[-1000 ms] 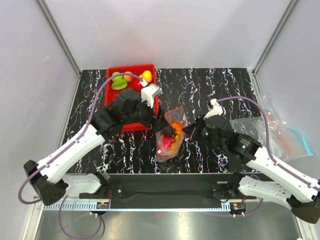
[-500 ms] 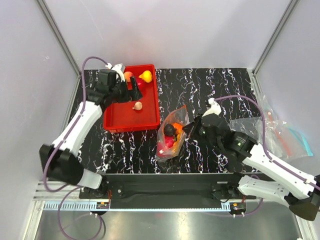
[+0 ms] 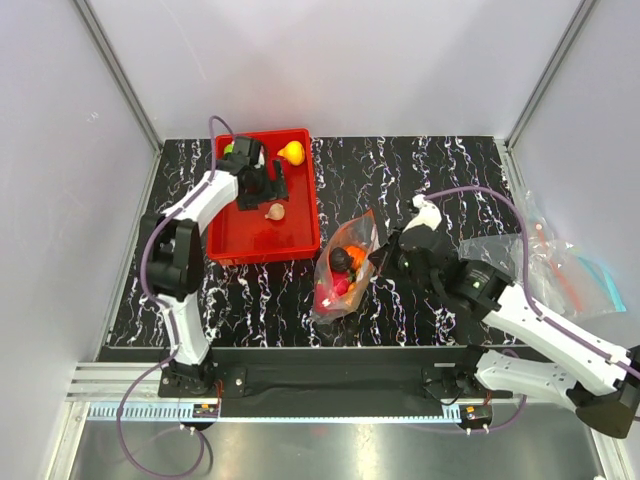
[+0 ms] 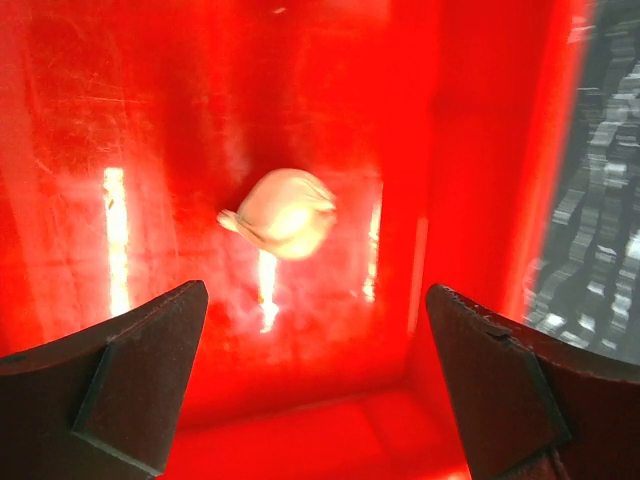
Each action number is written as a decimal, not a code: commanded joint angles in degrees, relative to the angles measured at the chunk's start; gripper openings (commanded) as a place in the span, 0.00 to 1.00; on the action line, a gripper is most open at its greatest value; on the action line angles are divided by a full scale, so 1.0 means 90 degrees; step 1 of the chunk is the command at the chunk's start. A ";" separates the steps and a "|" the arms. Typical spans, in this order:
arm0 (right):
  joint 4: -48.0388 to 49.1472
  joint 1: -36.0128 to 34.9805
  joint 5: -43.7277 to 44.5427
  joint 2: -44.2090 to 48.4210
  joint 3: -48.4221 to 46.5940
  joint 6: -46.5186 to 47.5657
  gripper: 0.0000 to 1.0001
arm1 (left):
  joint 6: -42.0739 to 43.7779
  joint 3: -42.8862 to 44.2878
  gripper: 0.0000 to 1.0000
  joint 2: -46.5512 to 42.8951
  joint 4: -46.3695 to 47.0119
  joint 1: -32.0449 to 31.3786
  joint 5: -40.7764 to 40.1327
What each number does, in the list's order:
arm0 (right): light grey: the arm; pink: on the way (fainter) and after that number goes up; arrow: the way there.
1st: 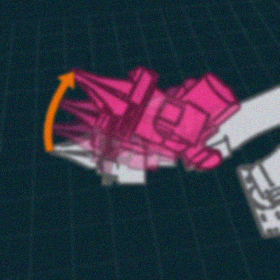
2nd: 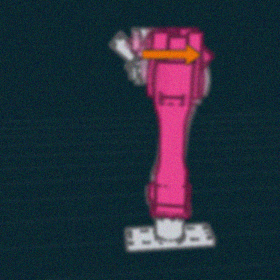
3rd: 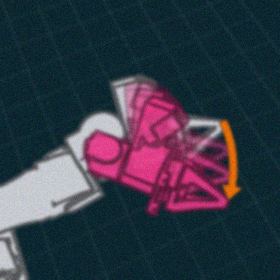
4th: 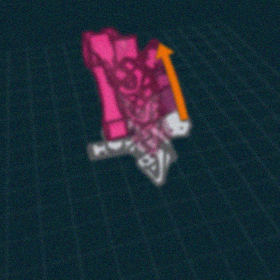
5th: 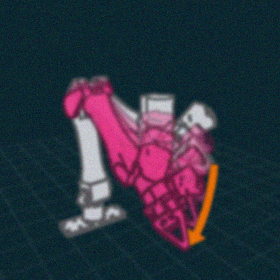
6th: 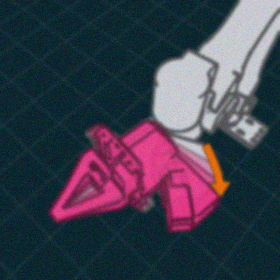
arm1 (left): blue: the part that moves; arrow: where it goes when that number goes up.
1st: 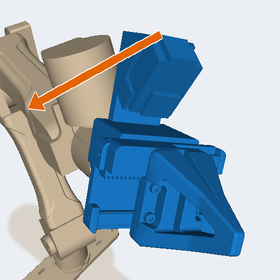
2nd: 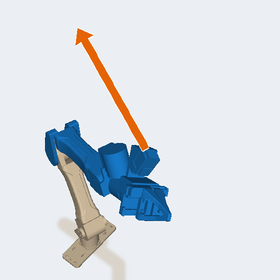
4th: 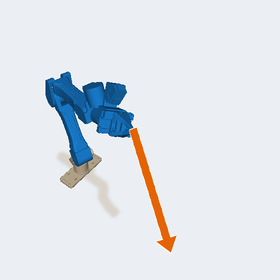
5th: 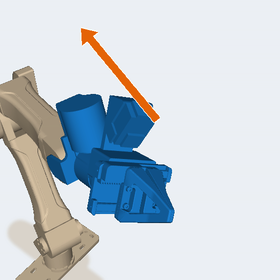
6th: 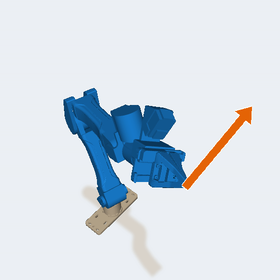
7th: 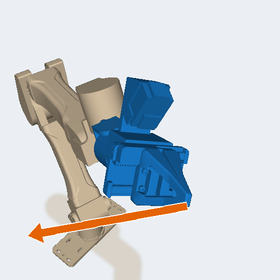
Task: Place the food in the zip-top bag and seal the zipper
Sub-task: Adjust the zipper food storage bag at the center of the board, then pick up the fake vegetable from the bin.
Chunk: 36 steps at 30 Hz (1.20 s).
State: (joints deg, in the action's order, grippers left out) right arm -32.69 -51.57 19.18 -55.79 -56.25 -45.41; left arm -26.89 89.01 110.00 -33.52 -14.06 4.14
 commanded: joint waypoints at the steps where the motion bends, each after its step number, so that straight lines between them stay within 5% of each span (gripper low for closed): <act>1: -0.0186 0.0046 0.0330 0.0494 -0.0088 0.0123 0.00 | 0.0292 0.0509 0.98 0.0287 -0.0084 -0.0058 -0.0682; 5: -0.0187 0.0037 0.0233 0.0827 0.0058 0.0143 0.00 | 0.0527 0.1212 0.97 0.1048 -0.0640 -0.0039 -0.1134; 13: -0.0196 0.0047 0.0213 0.0828 0.0108 0.0162 0.00 | 0.0664 0.1096 0.85 0.1391 -0.0446 -0.0039 -0.0773; 21: -0.0079 0.0047 0.0086 0.0408 -0.0058 0.0192 0.00 | 0.0859 0.1106 0.20 0.1441 -0.0426 -0.0058 0.0008; 29: 0.0048 0.0046 0.0027 0.0125 -0.0088 0.0231 0.00 | 0.0547 0.0384 0.17 -0.0530 0.0267 -0.0194 0.0506; 36: -0.0060 0.0037 0.0037 -0.0207 -0.0303 0.0134 0.00 | 0.0674 0.0276 0.20 -0.2220 0.0140 -0.1053 0.0321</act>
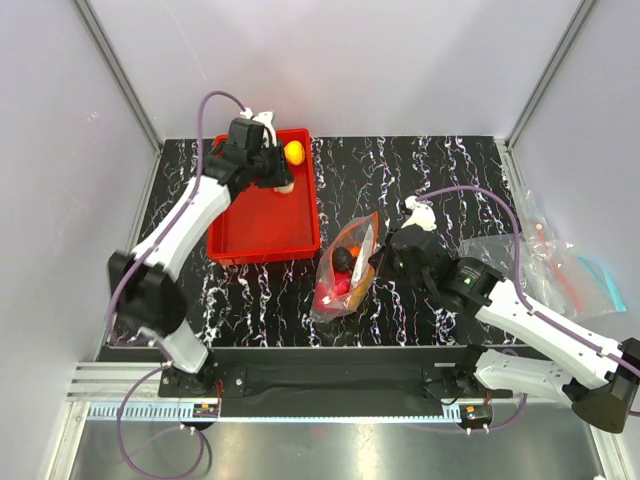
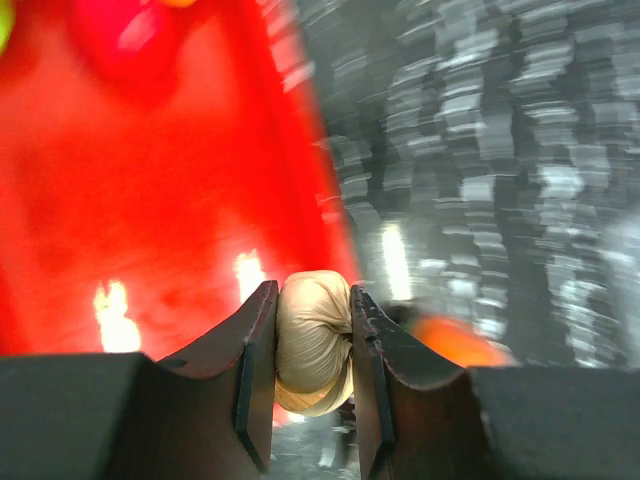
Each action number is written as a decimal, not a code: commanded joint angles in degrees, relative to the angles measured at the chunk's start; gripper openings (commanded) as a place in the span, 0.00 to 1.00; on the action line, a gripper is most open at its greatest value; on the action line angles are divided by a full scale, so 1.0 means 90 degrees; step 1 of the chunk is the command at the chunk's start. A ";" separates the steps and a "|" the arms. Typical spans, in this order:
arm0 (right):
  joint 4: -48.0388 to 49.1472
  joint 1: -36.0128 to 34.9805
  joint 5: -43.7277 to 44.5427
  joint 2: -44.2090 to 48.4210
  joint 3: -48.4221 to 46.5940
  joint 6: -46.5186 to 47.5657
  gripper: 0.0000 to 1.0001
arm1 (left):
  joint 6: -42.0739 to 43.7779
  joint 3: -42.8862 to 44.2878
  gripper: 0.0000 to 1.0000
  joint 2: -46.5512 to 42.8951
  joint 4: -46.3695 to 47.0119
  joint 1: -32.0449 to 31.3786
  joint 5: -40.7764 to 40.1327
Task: Place the food in the zip-top bag and seal the zipper
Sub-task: Pick up the fake vegetable from the bin, then place the fake vegetable in the zipper food storage bag.
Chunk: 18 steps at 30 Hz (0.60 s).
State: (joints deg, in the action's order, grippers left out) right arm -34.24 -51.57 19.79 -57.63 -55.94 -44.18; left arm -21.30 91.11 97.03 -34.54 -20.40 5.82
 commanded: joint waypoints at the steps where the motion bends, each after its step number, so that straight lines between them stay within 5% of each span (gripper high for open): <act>1: 0.0161 0.0046 -0.0031 -0.0003 -0.0327 -0.0022 0.00 | 0.0081 -0.0064 0.21 -0.0946 0.0341 -0.0447 0.0221; 6: 0.0230 0.0037 -0.0031 0.0084 -0.0298 -0.0120 0.00 | 0.0579 -0.0660 0.27 -0.2177 0.1084 -0.1782 -0.0089; 11: 0.0152 0.0047 -0.0021 0.0094 -0.0337 -0.0188 0.00 | 0.0843 -0.0943 0.27 -0.2870 0.1416 -0.2352 0.0113; 18: 0.0191 0.0047 0.0173 0.0250 -0.0269 -0.0344 0.00 | 0.1487 -0.1256 0.29 -0.2862 0.1553 -0.3454 0.0338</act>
State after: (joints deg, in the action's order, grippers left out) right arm -34.11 -51.57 19.49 -57.32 -56.64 -45.71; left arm -11.73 80.34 70.70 -24.05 -47.94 6.90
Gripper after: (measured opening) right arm 0.010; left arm 0.320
